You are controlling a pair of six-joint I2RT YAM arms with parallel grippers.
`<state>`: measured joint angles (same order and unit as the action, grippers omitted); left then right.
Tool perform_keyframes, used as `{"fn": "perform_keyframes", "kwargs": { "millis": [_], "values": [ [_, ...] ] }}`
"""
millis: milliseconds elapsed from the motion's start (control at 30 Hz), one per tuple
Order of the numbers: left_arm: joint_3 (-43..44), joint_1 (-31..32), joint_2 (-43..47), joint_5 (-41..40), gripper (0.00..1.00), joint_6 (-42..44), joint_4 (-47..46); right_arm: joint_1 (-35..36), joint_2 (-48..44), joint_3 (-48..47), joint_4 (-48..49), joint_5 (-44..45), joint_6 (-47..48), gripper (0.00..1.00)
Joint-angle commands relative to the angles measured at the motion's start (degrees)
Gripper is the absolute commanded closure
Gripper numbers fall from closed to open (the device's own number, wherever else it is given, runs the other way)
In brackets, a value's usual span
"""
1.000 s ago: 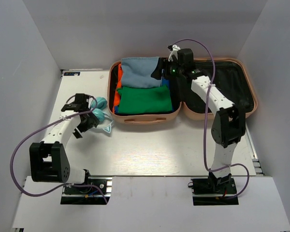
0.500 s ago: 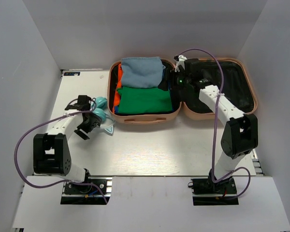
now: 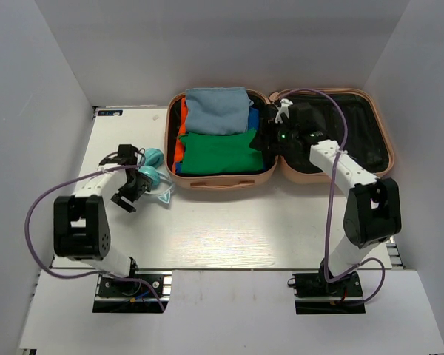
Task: Pack the luggage
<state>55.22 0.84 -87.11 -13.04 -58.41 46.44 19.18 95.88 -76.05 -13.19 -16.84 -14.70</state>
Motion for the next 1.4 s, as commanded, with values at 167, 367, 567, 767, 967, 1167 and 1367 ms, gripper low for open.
{"fn": "perform_keyframes", "kwargs": {
  "millis": [167,367,567,767,967,1167,1367],
  "values": [
    [1.47,-0.4,-7.71,1.26,0.31,-2.67,-3.28,-0.63,-14.48,6.35,6.33,5.85,3.09,0.11],
    [7.79,-2.34,-11.15,-0.49,0.82,-3.63,1.81,-0.98,-22.38,10.39,5.02,11.56,5.73,0.1],
    [11.66,-4.17,-3.44,-7.0,1.0,-1.45,4.46,-0.99,-27.84,13.82,5.11,13.23,6.0,0.1],
    [17.63,-4.27,5.37,-12.27,1.0,1.46,4.29,-1.16,-30.22,14.0,4.23,15.34,5.38,0.1],
    [26.24,-2.87,6.69,-4.46,1.0,4.54,0.32,-1.34,-31.63,14.44,3.7,21.32,3.98,0.1],
    [37.46,7.59,-1.97,-0.42,1.0,7.7,-5.57,-1.52,-32.42,14.35,2.29,28.34,0.73,0.1],
    [52.41,18.22,-15.44,2.92,1.0,6.65,-4.78,-1.51,-32.86,14.88,0.98,31.95,0.46,0.1]
  ]
}}
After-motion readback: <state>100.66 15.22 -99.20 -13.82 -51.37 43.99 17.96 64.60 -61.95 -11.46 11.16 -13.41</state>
